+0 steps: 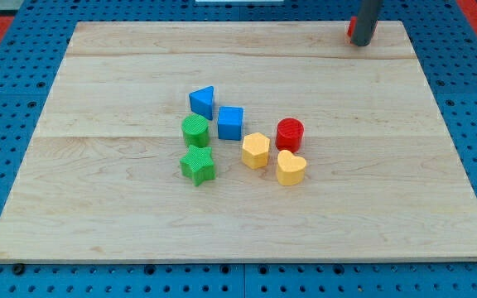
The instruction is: Keep the blue triangle underneath the red star
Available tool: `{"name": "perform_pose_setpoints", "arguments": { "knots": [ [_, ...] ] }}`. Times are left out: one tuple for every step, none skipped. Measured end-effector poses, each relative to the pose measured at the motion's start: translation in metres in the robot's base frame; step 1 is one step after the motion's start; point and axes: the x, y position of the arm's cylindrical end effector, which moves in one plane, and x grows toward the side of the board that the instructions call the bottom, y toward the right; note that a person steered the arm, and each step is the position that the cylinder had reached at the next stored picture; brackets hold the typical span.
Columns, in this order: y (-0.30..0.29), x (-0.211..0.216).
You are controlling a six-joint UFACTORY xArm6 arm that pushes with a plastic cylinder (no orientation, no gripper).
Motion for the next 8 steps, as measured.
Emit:
{"name": "perform_pose_setpoints", "arguments": {
  "knots": [
    [0.000, 0.020],
    [0.014, 0.022],
    [-0.003, 0.022],
    [-0.071, 0.022],
    [-0.157, 0.022],
    [-0.238, 0.024],
    [-0.303, 0.039],
    [-0.340, 0.075]
  ]
}}
